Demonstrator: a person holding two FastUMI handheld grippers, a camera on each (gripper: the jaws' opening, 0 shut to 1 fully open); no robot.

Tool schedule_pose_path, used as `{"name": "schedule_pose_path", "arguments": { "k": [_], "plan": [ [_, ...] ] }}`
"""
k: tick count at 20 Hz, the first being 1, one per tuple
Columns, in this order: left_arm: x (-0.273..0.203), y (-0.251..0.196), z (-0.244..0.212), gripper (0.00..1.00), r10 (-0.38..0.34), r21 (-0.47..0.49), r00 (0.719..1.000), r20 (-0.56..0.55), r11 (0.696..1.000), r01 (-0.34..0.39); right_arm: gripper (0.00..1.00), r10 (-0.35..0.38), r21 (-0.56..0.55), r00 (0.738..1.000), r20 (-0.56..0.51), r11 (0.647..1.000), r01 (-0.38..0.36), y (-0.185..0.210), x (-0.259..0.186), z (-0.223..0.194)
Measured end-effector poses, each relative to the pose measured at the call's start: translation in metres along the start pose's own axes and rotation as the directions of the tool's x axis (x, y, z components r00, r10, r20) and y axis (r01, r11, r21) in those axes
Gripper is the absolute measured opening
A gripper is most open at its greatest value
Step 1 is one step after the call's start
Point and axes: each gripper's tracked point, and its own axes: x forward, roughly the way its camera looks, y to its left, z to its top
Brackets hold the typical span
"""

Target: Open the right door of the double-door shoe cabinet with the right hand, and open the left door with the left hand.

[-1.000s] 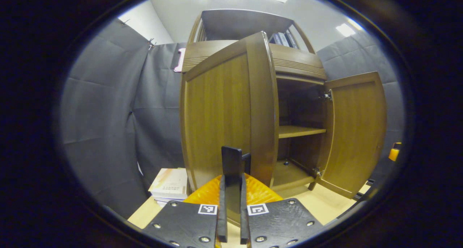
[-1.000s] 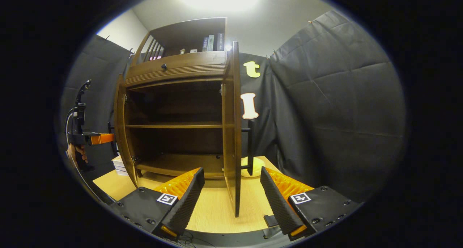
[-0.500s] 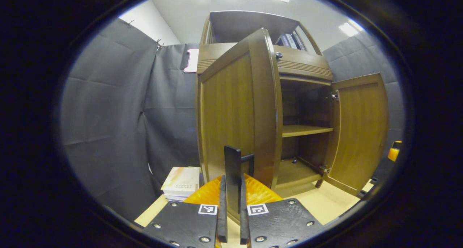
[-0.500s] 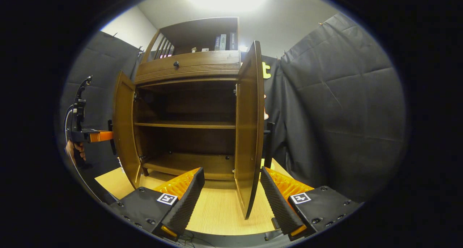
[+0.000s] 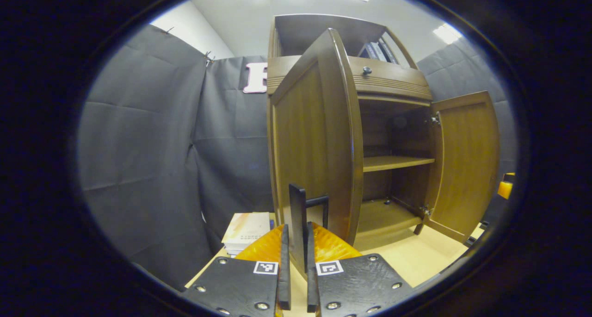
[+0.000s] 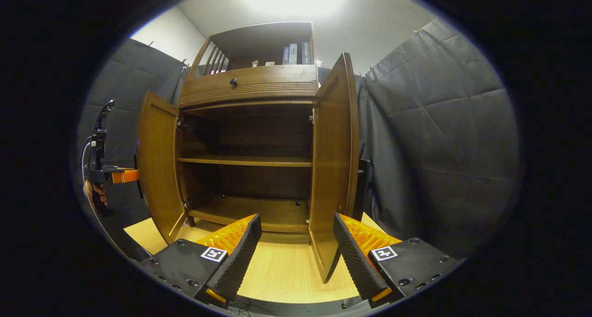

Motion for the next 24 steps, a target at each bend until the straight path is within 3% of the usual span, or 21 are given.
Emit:
{"name": "schedule_pose_path", "arguments": {
  "k": [3,9,13,14,15,17,18,19,20,23,24],
  "plan": [
    [-0.008,0.023,0.003,0.15,0.05,0.015,0.999,0.011,0.999,-0.05,0.93,0.014,-0.002,1.0,-0.005,1.0,-0.014,0.011,0.005,-0.001],
    [-0.014,0.06,-0.002,0.11,0.082,-0.02,0.997,0.005,0.996,-0.082,0.93,0.03,-0.004,1.0,0.001,1.0,-0.03,0.033,0.012,0.002],
    [-0.02,0.089,-0.004,0.11,0.11,-0.027,0.994,0.005,0.994,-0.11,1.0,0.023,-0.011,1.0,0.006,1.0,-0.023,0.045,0.013,0.004],
    [-0.021,0.095,-0.006,0.11,0.119,-0.022,0.993,0.008,0.993,-0.119,0.93,0.019,-0.009,1.0,0.01,1.0,-0.019,0.048,0.012,0.006],
    [-0.023,0.103,-0.005,0.11,0.128,-0.015,0.992,0.012,0.992,-0.128,0.98,0.014,-0.006,1.0,0.015,1.0,-0.014,0.05,0.011,0.008],
    [-0.028,0.117,-0.004,0.11,0.136,-0.016,0.991,0.016,0.991,-0.136,0.94,0.001,-0.001,1.0,0.026,1.0,-0.001,0.052,0.009,0.013],
    [-0.033,0.119,-0.002,0.11,0.126,-0.025,0.992,0.017,0.992,-0.125,0.98,-0.005,-0.001,0.999,0.035,1.0,0.005,0.052,0.007,0.017],
    [-0.038,0.118,0.001,0.11,0.116,-0.03,0.993,0.019,0.993,-0.115,0.94,-0.007,0.0,0.999,0.046,1.0,0.007,0.053,0.005,0.02],
    [-0.044,0.12,0.004,0.11,0.119,-0.028,0.993,0.026,0.993,-0.118,0.98,-0.011,0.0,0.998,0.059,1.0,0.011,0.052,0.003,0.025],
    [-0.072,0.11,0.023,0.11,0.11,-0.024,0.992,0.061,0.994,-0.109,0.94,-0.012,0.002,0.995,0.097,1.0,0.012,0.05,-0.007,0.042],
    [-0.083,0.102,0.028,0.11,0.105,-0.019,0.992,0.069,0.994,-0.104,1.0,-0.013,-0.006,0.994,0.108,1.0,0.014,0.048,-0.011,0.046]
  ]
}}
